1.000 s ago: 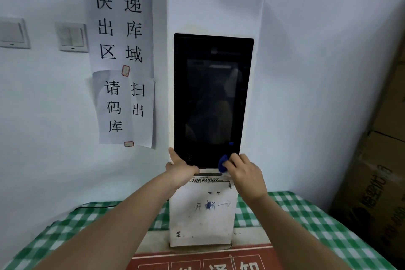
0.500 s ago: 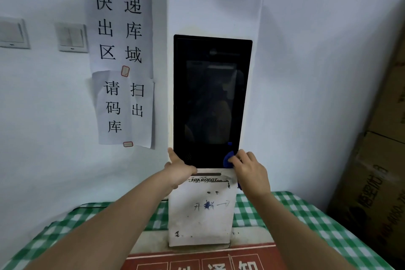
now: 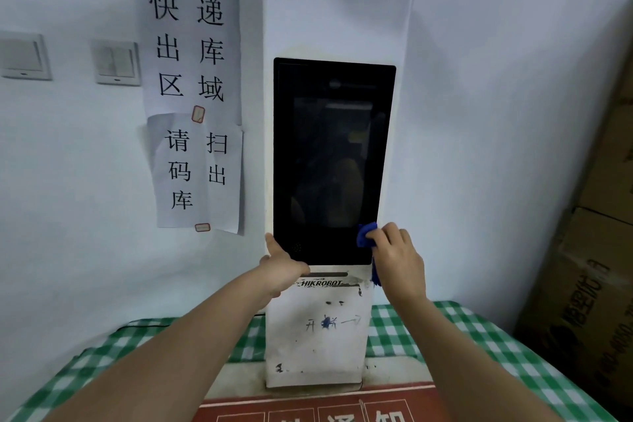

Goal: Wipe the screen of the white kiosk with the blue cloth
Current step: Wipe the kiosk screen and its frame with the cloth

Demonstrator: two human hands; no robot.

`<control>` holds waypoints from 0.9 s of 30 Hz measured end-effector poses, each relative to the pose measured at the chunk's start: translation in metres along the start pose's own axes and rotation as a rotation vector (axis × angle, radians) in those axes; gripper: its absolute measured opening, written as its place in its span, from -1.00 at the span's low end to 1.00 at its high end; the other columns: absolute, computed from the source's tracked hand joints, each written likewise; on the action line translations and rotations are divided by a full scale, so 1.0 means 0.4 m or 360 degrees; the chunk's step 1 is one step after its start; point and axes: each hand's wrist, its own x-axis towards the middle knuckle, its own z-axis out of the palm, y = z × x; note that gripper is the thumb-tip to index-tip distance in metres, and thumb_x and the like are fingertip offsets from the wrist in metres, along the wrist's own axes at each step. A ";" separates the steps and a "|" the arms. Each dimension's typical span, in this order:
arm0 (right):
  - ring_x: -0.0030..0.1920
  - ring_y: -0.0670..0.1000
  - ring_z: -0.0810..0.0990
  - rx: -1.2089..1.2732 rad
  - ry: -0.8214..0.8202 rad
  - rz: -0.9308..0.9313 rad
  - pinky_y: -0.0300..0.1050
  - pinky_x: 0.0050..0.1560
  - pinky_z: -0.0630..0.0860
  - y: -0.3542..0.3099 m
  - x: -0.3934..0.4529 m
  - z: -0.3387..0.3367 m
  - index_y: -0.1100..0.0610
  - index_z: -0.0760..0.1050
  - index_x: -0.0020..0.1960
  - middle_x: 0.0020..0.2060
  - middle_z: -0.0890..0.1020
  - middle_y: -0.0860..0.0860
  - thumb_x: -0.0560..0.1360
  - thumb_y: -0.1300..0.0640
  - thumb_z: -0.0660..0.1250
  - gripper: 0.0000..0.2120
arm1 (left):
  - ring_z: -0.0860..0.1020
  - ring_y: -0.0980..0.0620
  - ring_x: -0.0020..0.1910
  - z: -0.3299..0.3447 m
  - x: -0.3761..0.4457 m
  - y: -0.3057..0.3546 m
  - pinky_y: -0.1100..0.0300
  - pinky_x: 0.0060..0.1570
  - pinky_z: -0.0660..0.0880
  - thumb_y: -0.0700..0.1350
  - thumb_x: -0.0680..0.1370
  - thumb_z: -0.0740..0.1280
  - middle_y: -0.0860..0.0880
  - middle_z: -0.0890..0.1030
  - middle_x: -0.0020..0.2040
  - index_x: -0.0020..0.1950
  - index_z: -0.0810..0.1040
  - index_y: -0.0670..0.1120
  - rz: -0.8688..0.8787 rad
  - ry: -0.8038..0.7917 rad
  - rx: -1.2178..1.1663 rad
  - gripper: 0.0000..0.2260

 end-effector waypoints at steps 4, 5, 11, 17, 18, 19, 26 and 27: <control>-0.31 0.01 0.36 -0.0019 -0.0288 0.0026 -0.21 -0.64 0.24 0.009 -0.070 0.037 0.13 0.49 -0.11 -0.22 0.47 0.01 -0.12 0.45 0.58 -0.36 | 0.35 0.16 -0.23 -0.001 0.002 -0.008 0.32 -0.27 0.38 -0.14 0.55 0.27 -0.09 0.13 0.54 0.51 -0.42 0.06 0.0025 0.0011 0.0018 -0.12; -0.33 -0.01 0.32 -0.0062 -0.0360 -0.0008 -0.23 -0.64 0.21 0.013 -0.078 0.042 0.11 0.48 -0.14 -0.23 0.46 -0.01 -0.13 0.44 0.59 -0.37 | 0.33 0.18 -0.26 -0.001 0.001 -0.010 0.32 -0.28 0.37 -0.15 0.55 0.27 -0.09 0.14 0.53 0.51 -0.42 0.06 0.0030 0.0016 0.0023 -0.12; -0.22 0.06 0.47 0.0066 -0.0117 0.0010 -0.12 -0.56 0.37 0.020 -0.032 -0.017 0.14 0.53 -0.01 -0.16 0.50 0.03 0.28 0.37 0.48 -0.67 | 0.38 0.06 -0.03 -0.012 -0.016 -0.007 0.18 -0.06 0.42 -0.17 0.56 0.27 -0.09 0.22 0.50 0.53 -0.39 0.06 0.0031 -0.0018 0.0027 -0.14; -0.21 0.09 0.47 0.0175 0.0032 0.0235 -0.11 -0.55 0.35 -0.007 -0.008 0.000 0.18 0.52 0.00 -0.16 0.50 0.08 0.28 0.44 0.44 -0.66 | 0.28 0.20 -0.30 -0.017 -0.017 -0.011 0.31 -0.28 0.35 -0.18 0.56 0.26 -0.11 0.23 0.49 0.53 -0.37 0.08 0.0032 -0.0041 -0.0001 -0.15; -0.22 0.09 0.47 0.0165 -0.0020 0.0255 -0.11 -0.55 0.33 -0.006 -0.023 0.010 0.18 0.52 -0.01 -0.16 0.50 0.08 0.25 0.45 0.46 -0.63 | 0.29 0.20 -0.30 -0.016 -0.017 -0.013 0.31 -0.28 0.35 -0.18 0.56 0.27 -0.10 0.20 0.51 0.53 -0.37 0.08 0.0037 -0.0039 -0.0001 -0.14; -0.21 0.08 0.45 0.0142 -0.0102 0.0245 -0.12 -0.53 0.32 -0.006 -0.040 0.016 0.17 0.51 -0.01 -0.15 0.49 0.07 0.23 0.45 0.46 -0.61 | 0.29 0.20 -0.30 -0.015 -0.017 -0.014 0.31 -0.29 0.36 -0.18 0.55 0.27 -0.09 0.17 0.52 0.54 -0.36 0.08 0.0039 -0.0036 -0.0002 -0.14; -0.27 0.06 0.46 -0.0071 -0.0373 -0.0039 -0.19 -0.54 0.23 -0.005 -0.059 0.007 0.16 0.52 -0.06 -0.18 0.50 0.05 0.22 0.38 0.51 -0.65 | 0.34 0.01 0.11 -0.016 -0.029 -0.008 0.17 0.01 0.43 -0.17 0.55 0.28 -0.08 0.19 0.51 0.54 -0.35 0.07 0.0013 -0.0061 0.0032 -0.14; -0.31 0.05 0.44 -0.0047 -0.0282 -0.0004 -0.20 -0.60 0.22 -0.006 -0.049 0.005 0.15 0.51 -0.09 -0.22 0.48 0.04 0.16 0.39 0.54 -0.61 | 0.35 -0.01 0.14 -0.018 -0.031 -0.005 0.15 0.05 0.43 -0.17 0.56 0.28 -0.08 0.22 0.50 0.54 -0.35 0.07 0.0013 -0.0078 0.0033 -0.14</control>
